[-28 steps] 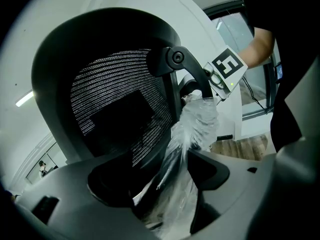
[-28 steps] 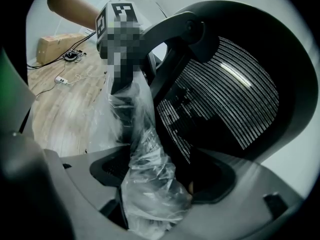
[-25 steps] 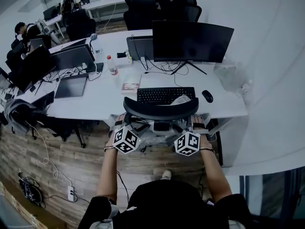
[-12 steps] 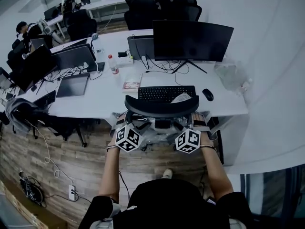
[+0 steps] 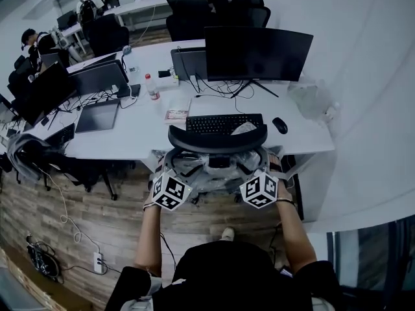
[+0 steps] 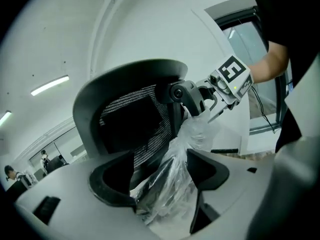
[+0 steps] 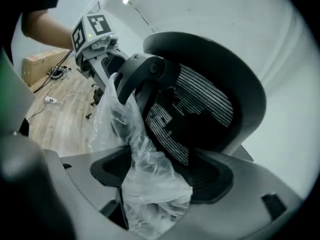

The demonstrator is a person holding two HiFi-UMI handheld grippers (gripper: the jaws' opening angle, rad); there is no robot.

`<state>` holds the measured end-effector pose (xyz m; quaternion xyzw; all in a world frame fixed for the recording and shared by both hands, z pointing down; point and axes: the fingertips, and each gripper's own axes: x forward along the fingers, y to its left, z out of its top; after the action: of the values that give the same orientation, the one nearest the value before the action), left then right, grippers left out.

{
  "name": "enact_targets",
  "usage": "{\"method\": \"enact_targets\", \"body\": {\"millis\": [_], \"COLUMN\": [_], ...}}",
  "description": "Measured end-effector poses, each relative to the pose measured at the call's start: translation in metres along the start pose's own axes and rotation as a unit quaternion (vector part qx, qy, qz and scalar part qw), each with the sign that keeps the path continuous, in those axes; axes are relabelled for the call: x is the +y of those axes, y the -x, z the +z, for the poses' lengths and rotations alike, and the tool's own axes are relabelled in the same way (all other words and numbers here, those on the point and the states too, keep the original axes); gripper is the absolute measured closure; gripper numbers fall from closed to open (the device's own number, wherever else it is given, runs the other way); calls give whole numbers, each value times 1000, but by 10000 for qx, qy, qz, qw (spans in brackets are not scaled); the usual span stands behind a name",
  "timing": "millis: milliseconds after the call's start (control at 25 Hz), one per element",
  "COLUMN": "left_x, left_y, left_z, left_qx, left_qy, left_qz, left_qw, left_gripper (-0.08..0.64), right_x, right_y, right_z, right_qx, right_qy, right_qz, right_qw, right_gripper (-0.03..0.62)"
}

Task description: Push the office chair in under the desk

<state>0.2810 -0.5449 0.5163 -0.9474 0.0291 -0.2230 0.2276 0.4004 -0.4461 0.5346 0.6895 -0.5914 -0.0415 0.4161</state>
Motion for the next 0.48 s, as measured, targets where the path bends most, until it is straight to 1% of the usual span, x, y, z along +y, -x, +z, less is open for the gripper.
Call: {"method": "enact_targets", "body": {"millis": [120,280,320,440,480], "left_x": [-3,-9,-9,-10,-10], "left_y": [8,17,20,28,30], "left_z": [1,3,4,7,9], "left_qx": [3,-139,-168,-245,-310], "left_qy": [147,578,641,785,859], "left_qz": [90,142,189,362,405], "left_qw": [9999,9981,9976,9960,9950], "left_gripper": [219,240,256,357,375], "right_x": [1,5,6,9,9], "right_y": [12,24,27,35,37], "right_z": [3,2,2,4,6], "right_qx": [-58,-45,-55,-129,-165], "right_qy": [-239,-406,-530,-937,-1022], "right_qz": [-40,-98,-95,-89,-91], "right_qw": [9997,9991,9985,9955,9946], "right_gripper": [249,249,249,249,250]}}
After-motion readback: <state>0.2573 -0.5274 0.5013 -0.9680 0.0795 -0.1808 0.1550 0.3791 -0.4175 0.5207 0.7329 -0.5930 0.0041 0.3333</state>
